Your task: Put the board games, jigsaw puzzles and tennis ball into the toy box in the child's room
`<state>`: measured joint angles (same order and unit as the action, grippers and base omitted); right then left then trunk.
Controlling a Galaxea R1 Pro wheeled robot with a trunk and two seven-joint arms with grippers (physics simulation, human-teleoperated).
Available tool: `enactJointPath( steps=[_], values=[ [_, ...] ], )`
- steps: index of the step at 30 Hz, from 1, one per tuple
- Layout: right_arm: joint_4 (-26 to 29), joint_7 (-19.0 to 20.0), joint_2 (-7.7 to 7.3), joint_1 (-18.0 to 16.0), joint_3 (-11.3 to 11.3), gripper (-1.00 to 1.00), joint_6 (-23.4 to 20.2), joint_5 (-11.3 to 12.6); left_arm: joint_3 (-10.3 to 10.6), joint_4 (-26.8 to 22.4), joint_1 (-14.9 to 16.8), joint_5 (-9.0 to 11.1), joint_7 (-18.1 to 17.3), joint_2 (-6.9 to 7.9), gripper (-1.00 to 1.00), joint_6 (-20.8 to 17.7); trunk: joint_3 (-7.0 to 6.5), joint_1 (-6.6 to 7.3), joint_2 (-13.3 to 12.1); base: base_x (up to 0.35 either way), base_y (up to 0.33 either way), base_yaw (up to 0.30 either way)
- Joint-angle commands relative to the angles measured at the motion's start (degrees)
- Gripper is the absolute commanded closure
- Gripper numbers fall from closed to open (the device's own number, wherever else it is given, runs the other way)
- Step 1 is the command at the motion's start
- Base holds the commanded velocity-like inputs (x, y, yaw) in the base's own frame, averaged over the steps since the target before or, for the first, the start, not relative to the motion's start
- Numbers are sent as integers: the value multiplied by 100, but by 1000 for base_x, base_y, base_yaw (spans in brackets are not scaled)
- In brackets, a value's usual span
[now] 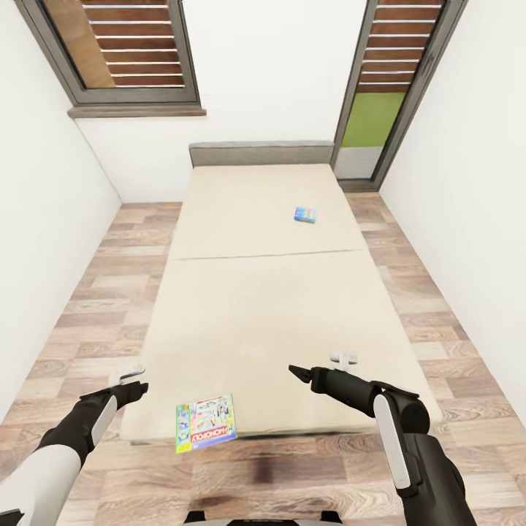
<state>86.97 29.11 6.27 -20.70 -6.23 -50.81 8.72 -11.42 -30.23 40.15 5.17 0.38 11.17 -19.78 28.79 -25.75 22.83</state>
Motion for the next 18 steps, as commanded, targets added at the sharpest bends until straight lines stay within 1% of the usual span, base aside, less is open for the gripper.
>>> enactJointPath(
  steps=[1, 8, 13, 16, 17, 18],
  values=[
    [4, 7, 6, -4, -13, -100, -43, 25, -10, -11, 1, 54, 5, -1, -100, -36, -1, -3, 9, 0, 0, 0],
    [4, 7, 6, -4, -11, -100, -43, 25, -10, -10, 1, 54, -1, -1, -100, -35, -62, -3, 9, 0, 0, 0],
    [4, 7, 6, -4, -10, -100, -43, 25, -3, -9, 1, 59, -164, 28, -100, -80, -106, -3, 9, 0, 0, 0],
    [4, 7, 1, -4, -15, -100, -43, 25, -6, -9, 1, 61, -676, 54, -100, -154, -132, -3, 9, 0, 0, 0],
    [4, 9, 0, -4, -16, -100, -43, 25, -7, -9, 1, 59, -1128, 69, -100, -192, -140, -3, 9, 0, 0, 0],
    [4, 9, -1, -4, -17, -100, -43, 25, -8, -9, 1, 58, -1387, 85, -100, -210, -149, -3, 9, 0, 0, 0]
  ],
)
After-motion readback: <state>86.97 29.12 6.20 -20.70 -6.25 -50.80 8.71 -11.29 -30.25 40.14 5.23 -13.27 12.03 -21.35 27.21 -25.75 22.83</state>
